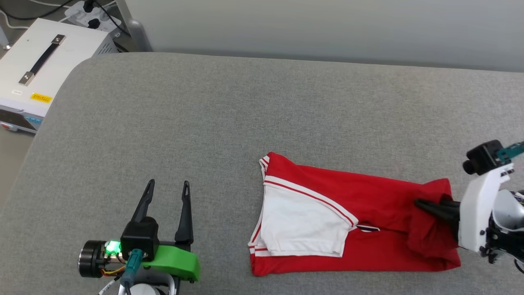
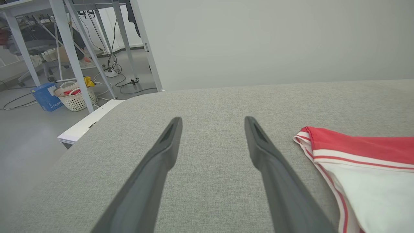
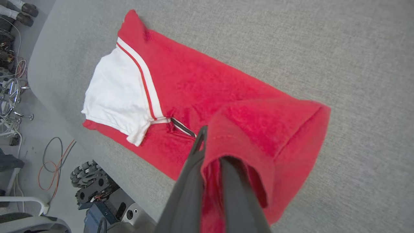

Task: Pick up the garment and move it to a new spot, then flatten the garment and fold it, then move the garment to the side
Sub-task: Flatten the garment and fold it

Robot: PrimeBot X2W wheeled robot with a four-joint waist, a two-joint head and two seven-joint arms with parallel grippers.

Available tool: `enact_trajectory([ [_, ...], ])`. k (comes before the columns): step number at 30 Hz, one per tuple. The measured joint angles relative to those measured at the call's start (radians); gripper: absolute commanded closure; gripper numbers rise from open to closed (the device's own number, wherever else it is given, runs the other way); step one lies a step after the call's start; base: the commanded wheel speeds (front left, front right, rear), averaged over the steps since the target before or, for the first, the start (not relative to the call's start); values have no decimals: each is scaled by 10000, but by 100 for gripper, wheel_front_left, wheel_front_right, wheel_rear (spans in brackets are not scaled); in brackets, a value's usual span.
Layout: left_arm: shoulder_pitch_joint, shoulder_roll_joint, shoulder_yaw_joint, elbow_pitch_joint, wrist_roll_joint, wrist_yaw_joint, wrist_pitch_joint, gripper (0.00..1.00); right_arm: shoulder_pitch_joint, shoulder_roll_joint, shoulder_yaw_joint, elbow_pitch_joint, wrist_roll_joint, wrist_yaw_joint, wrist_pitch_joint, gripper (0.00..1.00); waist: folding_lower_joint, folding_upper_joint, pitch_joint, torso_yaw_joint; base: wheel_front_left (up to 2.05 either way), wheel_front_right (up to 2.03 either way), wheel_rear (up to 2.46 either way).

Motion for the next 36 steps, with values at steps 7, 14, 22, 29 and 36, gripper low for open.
enact_trajectory([
  [7, -93, -176, 6, 19, 94, -33, 2, 0, -1380, 1122, 1145, -77, -629, 0, 769, 100, 0, 0, 305, 193, 0, 0, 0],
  [14, -488, -290, -10, 86, 117, -117, 0, 0, -3009, 2293, 2911, 596, -1106, 0, 968, 100, 1, 0, 778, 452, 0, 0, 0],
  [22, -673, -414, -15, 109, 119, -117, 2, 0, -3820, 2899, 3971, 1480, -1114, 0, 353, 100, 0, 0, 1146, 623, 0, 0, 0],
  [29, -894, -474, -25, 203, 178, -117, 2, 0, -4244, 3055, 5315, 2801, -1312, 0, -299, 100, 1, 0, 1427, 702, 0, 0, 0],
  [36, -862, -502, 92, 309, 190, -121, 2, 0, -4296, 2846, 5630, 2780, -1030, 0, -1760, 0, 1, 0, 1056, 592, 0, 0, 0],
])
